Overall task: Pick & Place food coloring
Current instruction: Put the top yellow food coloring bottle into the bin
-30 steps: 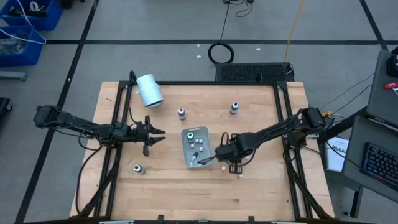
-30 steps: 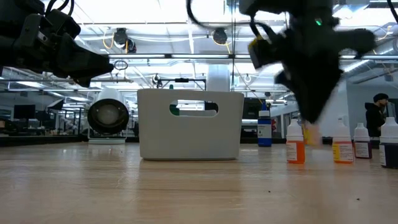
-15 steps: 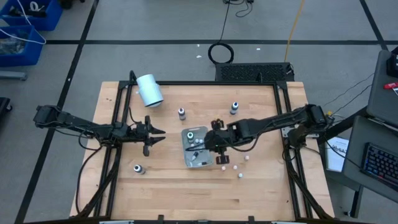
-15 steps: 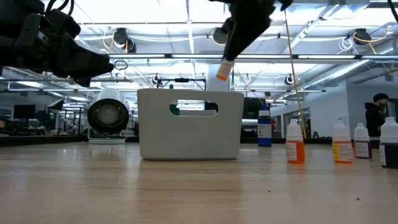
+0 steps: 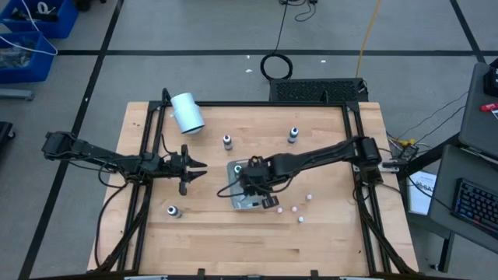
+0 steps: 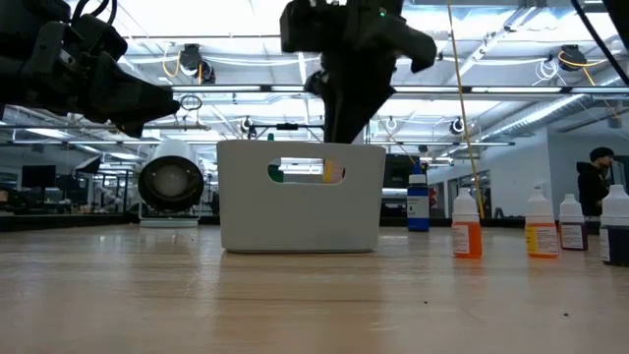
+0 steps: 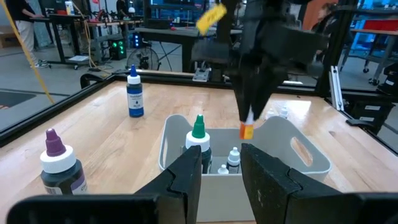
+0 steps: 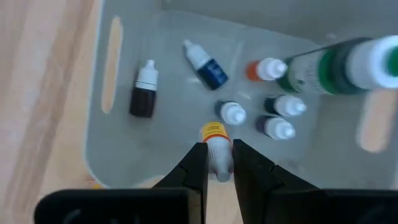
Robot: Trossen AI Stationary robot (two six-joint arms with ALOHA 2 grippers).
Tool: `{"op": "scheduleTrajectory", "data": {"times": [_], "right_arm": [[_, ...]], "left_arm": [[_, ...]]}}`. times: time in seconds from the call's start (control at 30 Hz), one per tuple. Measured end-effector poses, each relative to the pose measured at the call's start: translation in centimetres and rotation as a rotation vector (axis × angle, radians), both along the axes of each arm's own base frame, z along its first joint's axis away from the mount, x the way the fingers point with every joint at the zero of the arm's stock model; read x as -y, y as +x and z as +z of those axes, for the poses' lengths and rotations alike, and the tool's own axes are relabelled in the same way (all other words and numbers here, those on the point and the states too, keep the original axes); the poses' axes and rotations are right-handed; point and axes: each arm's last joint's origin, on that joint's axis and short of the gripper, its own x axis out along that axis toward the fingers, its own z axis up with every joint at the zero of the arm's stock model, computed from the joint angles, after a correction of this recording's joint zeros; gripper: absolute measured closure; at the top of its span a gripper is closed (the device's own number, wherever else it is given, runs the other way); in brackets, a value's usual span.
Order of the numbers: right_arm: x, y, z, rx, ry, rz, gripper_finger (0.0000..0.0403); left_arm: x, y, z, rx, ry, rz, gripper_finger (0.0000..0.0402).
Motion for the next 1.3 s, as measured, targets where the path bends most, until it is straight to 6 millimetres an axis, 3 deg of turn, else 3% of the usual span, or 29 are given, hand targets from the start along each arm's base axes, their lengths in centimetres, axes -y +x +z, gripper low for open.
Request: {"op": "scheduleTrajectory", "data": {"times": [0.3, 0.63, 1.0, 1.3], "right_arm": [[0.5, 1.0, -2.7, -0.071, 0.09, 0.018, 0.0361], [0.6, 1.2, -2.5, -0.047, 0.117, 0.045, 0.0361], [0.9, 1.8, -5.2, -0.115, 0.124, 0.068, 0.0361], [1.3, 1.9, -5.4, -0.11, 0.096, 0.069, 0.0361]], "left_arm": [[0.0, 0.0, 0.0, -0.001, 0.0, 0.0, 0.0284], [0.0, 0.0, 0.0, -0.001, 0.0, 0.0, 0.0284], [0.0, 0.0, 0.0, -0.001, 0.0, 0.001, 0.0284], [0.0, 0.0, 0.0, 0.0, 0.0, 0.0, 0.0284]]}}
